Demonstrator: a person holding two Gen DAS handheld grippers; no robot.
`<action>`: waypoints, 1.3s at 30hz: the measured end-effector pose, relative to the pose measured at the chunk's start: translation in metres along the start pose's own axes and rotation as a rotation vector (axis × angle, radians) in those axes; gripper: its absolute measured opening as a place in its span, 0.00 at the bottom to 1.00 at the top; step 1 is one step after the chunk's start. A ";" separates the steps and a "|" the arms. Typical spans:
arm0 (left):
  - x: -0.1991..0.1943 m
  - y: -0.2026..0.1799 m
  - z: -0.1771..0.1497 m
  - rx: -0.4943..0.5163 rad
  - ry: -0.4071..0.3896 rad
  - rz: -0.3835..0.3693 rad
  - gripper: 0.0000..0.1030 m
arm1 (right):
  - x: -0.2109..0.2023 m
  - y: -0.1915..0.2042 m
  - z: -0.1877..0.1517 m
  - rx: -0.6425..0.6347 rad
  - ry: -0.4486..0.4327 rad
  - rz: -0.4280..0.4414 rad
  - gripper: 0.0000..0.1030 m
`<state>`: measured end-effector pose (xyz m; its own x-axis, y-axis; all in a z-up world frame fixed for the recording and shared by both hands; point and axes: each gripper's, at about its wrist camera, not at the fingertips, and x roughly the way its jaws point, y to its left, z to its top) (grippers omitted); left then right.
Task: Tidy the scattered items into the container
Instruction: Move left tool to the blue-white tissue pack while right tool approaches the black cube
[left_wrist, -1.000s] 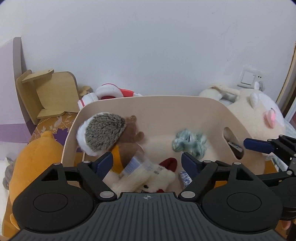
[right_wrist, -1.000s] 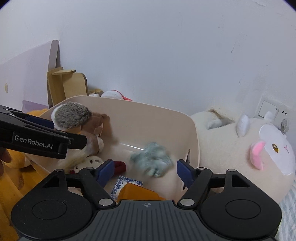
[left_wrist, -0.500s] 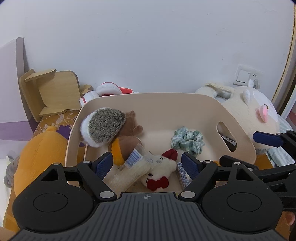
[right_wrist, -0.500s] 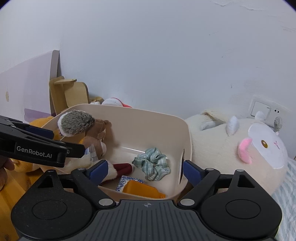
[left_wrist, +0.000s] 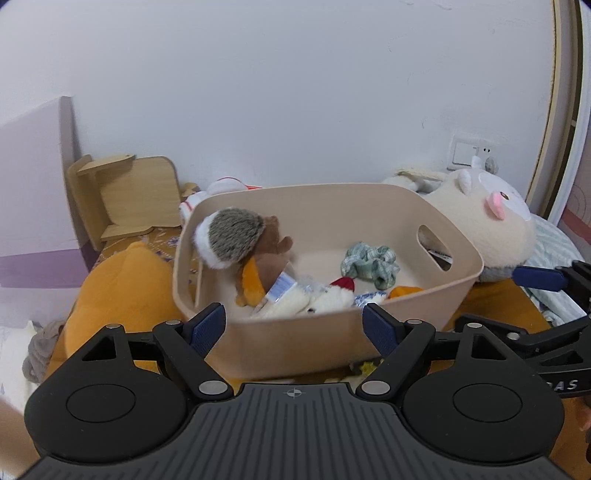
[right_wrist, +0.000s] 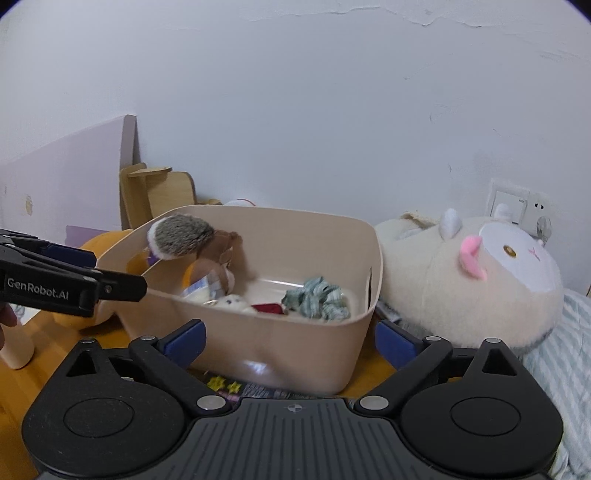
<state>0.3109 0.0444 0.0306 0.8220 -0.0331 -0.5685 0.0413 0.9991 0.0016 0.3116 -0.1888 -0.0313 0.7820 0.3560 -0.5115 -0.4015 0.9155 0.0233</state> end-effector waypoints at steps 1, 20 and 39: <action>-0.003 0.001 -0.005 0.003 -0.009 0.008 0.81 | -0.004 0.001 -0.004 0.004 -0.007 0.001 1.00; -0.006 -0.001 -0.099 0.189 -0.047 0.095 0.81 | -0.020 0.028 -0.070 0.040 0.033 -0.010 1.00; 0.047 0.002 -0.112 0.194 0.025 0.076 0.81 | 0.031 0.042 -0.086 0.040 0.112 -0.049 1.00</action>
<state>0.2859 0.0480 -0.0881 0.8124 0.0450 -0.5813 0.0906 0.9752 0.2021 0.2780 -0.1552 -0.1200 0.7409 0.2896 -0.6060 -0.3431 0.9388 0.0291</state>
